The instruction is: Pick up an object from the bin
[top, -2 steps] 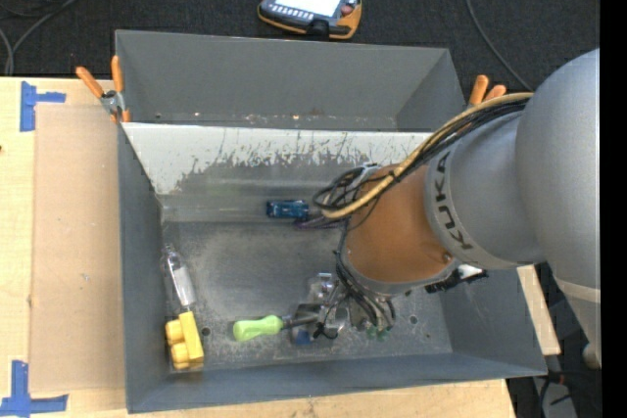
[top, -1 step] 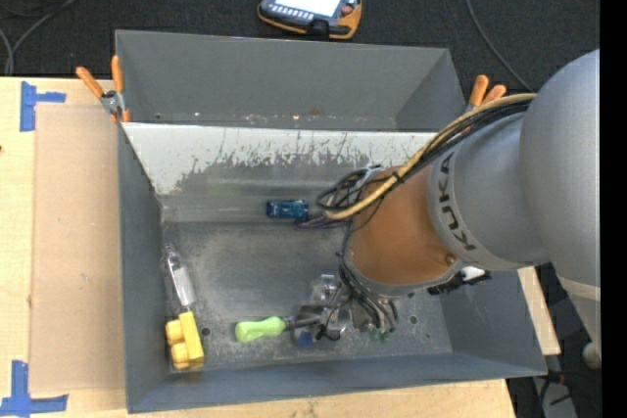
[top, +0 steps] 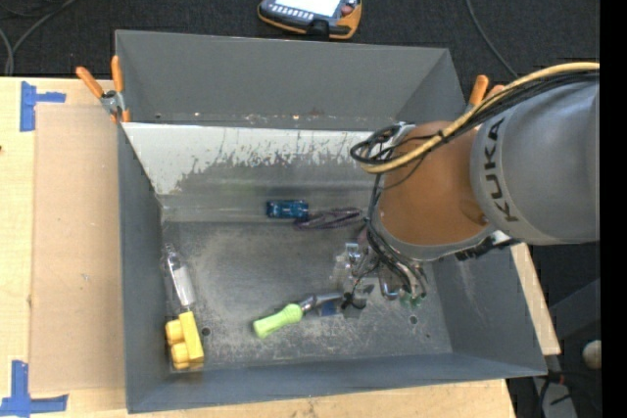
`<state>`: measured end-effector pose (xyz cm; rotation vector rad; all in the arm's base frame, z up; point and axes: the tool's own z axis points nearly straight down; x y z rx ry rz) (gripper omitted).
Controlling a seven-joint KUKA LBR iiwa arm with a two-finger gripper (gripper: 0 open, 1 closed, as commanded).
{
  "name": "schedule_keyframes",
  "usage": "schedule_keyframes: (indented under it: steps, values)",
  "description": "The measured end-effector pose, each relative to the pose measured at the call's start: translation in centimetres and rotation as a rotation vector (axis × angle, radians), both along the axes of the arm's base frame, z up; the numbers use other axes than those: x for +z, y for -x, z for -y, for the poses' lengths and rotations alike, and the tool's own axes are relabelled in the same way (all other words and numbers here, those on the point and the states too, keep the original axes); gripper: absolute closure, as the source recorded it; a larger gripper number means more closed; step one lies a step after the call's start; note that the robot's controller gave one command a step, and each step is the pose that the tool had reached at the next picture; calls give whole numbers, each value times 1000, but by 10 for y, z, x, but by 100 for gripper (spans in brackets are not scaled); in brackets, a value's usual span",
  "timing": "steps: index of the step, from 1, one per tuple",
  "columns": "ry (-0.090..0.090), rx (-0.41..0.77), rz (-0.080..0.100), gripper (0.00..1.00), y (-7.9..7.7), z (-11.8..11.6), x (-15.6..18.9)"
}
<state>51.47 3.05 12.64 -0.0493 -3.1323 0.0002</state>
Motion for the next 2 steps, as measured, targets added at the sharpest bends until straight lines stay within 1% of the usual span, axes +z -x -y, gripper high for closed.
schedule_keyframes:
  steps: [1, 2]
  values:
    - [-2, -22, -13, 100, 14, -11, 41]
    - [0, -5, -26, 100, 18, -8, 69]
